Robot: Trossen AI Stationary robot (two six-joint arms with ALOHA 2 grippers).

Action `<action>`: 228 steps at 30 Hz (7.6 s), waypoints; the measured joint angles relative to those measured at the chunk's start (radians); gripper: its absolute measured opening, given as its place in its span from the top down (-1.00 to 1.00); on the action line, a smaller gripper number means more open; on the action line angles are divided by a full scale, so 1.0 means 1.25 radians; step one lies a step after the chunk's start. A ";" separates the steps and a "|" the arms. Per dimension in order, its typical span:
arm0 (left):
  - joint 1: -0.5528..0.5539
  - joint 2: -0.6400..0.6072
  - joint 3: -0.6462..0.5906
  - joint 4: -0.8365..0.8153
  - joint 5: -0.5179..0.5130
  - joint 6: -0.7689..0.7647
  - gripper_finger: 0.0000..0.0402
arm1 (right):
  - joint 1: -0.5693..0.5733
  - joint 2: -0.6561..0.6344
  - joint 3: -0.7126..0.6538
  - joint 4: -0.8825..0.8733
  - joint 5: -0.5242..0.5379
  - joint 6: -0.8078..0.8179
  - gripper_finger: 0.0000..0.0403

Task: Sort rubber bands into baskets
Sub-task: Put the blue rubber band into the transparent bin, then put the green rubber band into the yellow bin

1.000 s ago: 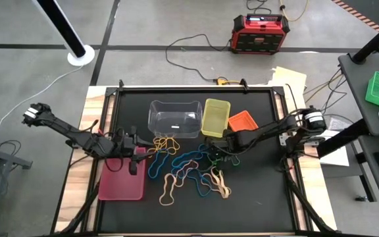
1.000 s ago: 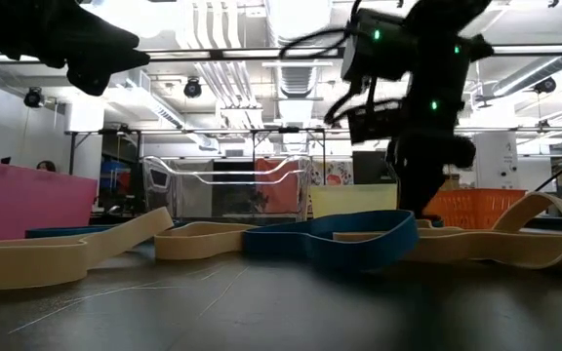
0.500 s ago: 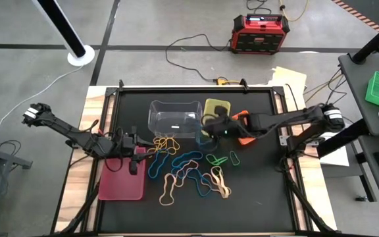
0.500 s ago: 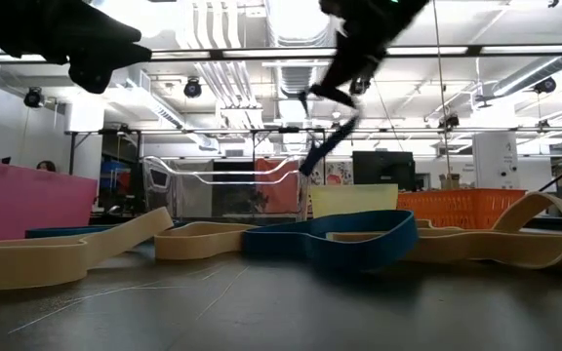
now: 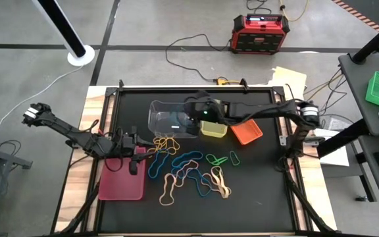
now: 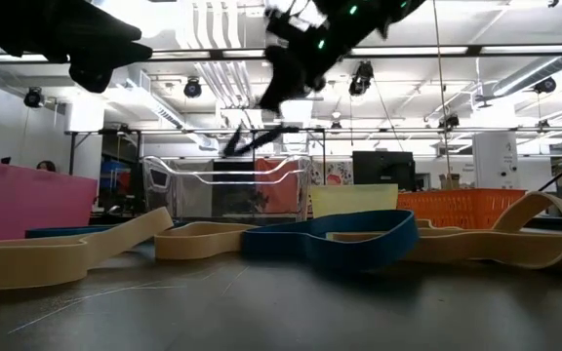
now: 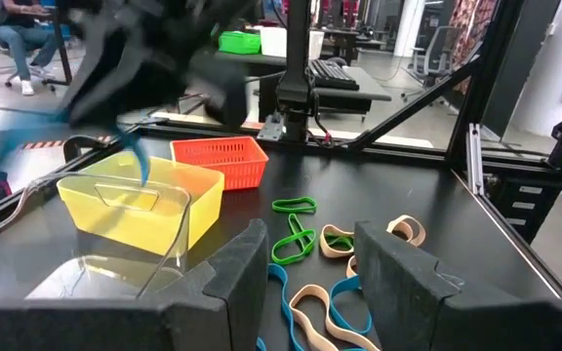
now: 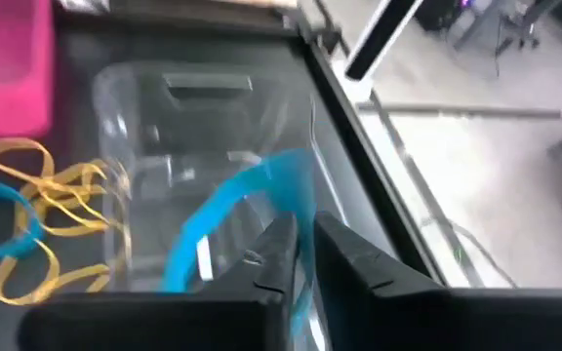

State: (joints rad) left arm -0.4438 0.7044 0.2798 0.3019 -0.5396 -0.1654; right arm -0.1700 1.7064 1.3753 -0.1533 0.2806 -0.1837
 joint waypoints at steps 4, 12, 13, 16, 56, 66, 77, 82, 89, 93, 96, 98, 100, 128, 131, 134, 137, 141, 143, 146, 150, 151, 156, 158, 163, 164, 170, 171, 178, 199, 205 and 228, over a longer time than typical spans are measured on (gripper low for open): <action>0.000 0.000 0.000 0.000 0.000 0.000 0.31 | -0.015 0.043 0.040 -0.035 -0.027 0.007 0.59; 0.000 0.001 0.000 -0.003 0.000 -0.005 0.31 | -0.001 0.019 0.113 -0.321 -0.138 0.027 0.13; 0.000 0.001 0.000 -0.004 0.000 -0.008 0.31 | 0.008 0.000 0.114 -0.365 -0.157 0.047 0.11; 0.000 0.006 0.000 -0.004 0.000 -0.007 0.31 | 0.049 -0.050 0.099 -0.503 -0.180 0.121 0.08; 0.000 0.127 0.000 0.101 0.001 -0.019 0.31 | 0.256 -0.021 -0.378 -0.100 -0.104 0.512 0.70; 0.000 0.127 0.000 0.101 0.000 -0.019 0.31 | 0.266 -0.081 -0.376 -0.106 -0.090 0.488 0.96; 0.000 0.127 0.000 0.103 0.000 -0.019 0.31 | 0.261 -0.263 -0.317 -0.153 -0.004 0.405 0.96; 0.000 0.127 0.000 0.108 0.000 -0.018 0.31 | 0.258 -0.320 -0.275 -0.214 0.141 0.336 0.96; 0.001 0.126 0.000 0.129 0.000 -0.006 0.31 | 0.175 -0.312 -0.256 -0.209 0.288 0.214 0.96; 0.001 0.127 0.000 0.130 0.000 -0.006 0.31 | 0.097 -0.268 -0.263 -0.212 0.268 0.200 0.92; 0.001 0.127 0.000 0.130 0.000 -0.006 0.31 | 0.046 -0.247 -0.264 -0.211 0.205 0.206 0.80; 0.001 0.127 0.000 0.130 0.000 -0.006 0.31 | 0.016 -0.240 -0.262 -0.210 0.146 0.218 0.66; 0.001 0.127 0.000 0.130 0.000 -0.006 0.31 | -0.007 -0.238 -0.261 -0.211 0.101 0.220 0.51; 0.001 0.127 0.000 0.137 0.000 0.013 0.31 | 0.356 -0.229 -0.388 -0.470 -0.133 0.823 0.12; 0.001 0.127 0.000 0.139 0.000 0.013 0.31 | 0.353 -0.191 -0.401 -0.454 -0.110 0.800 0.12; 0.001 0.127 0.000 0.140 0.000 0.014 0.31 | 0.346 -0.145 -0.406 -0.430 -0.110 0.783 0.12; 0.001 0.128 0.000 0.141 0.000 0.014 0.31 | 0.345 -0.099 -0.404 -0.407 -0.112 0.762 0.13; 0.001 0.128 0.000 0.142 0.000 0.014 0.31 | 0.346 -0.064 -0.394 -0.408 -0.113 0.756 0.30; 0.001 0.128 0.000 0.143 0.000 0.014 0.31 | 0.346 -0.059 -0.395 -0.407 -0.115 0.753 0.49; 0.001 0.128 0.000 0.142 0.000 0.014 0.31 | 0.351 -0.069 -0.396 -0.409 -0.108 0.738 0.85; 0.001 0.128 0.000 0.142 0.000 0.014 0.31 | 0.356 -0.130 -0.401 -0.420 -0.099 0.733 0.95; 0.001 0.128 0.000 0.142 0.000 0.014 0.31 | 0.356 -0.158 -0.402 -0.424 -0.099 0.733 0.95; 0.001 0.128 0.000 0.144 0.000 0.014 0.31 | 0.327 -0.282 -0.387 -0.419 -0.042 0.685 0.96; 0.001 0.128 0.000 0.145 0.000 0.015 0.31 | 0.290 -0.319 -0.373 -0.414 0.006 0.646 0.96; 0.001 0.128 0.000 0.149 0.000 0.021 0.31 | 0.144 -0.349 -0.355 -0.378 0.075 0.502 0.96; 0.000 0.128 0.000 0.149 0.000 0.021 0.31 | 0.110 -0.349 -0.352 -0.356 0.072 0.471 0.96; 0.001 0.128 0.000 0.149 0.000 0.021 0.31 | -0.077 -0.308 -0.346 -0.259 -0.088 0.364 0.85; 0.001 0.128 0.000 0.148 0.000 0.021 0.31 | -0.102 -0.296 -0.342 -0.255 -0.129 0.360 0.80; 0.001 0.128 0.000 0.148 0.000 0.021 0.31 | -0.176 -0.215 -0.283 -0.272 -0.306 0.292 0.33; 0.000 0.128 0.000 0.140 0.006 0.015 0.31 | 0.258 -0.023 -0.243 -0.251 -0.038 0.276 0.31; 0.000 0.128 0.000 0.140 0.006 0.015 0.31 | 0.217 0.065 -0.183 -0.263 -0.042 0.258 0.32; 0.000 0.167 0.010 0.141 0.027 -0.023 0.31 | 0.208 -0.093 -0.123 -0.454 -0.025 0.221 0.96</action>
State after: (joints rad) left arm -0.4442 0.9133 0.2923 0.4782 -0.5056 -0.1935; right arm 0.0895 1.5899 1.2221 -0.7203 0.2499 0.0925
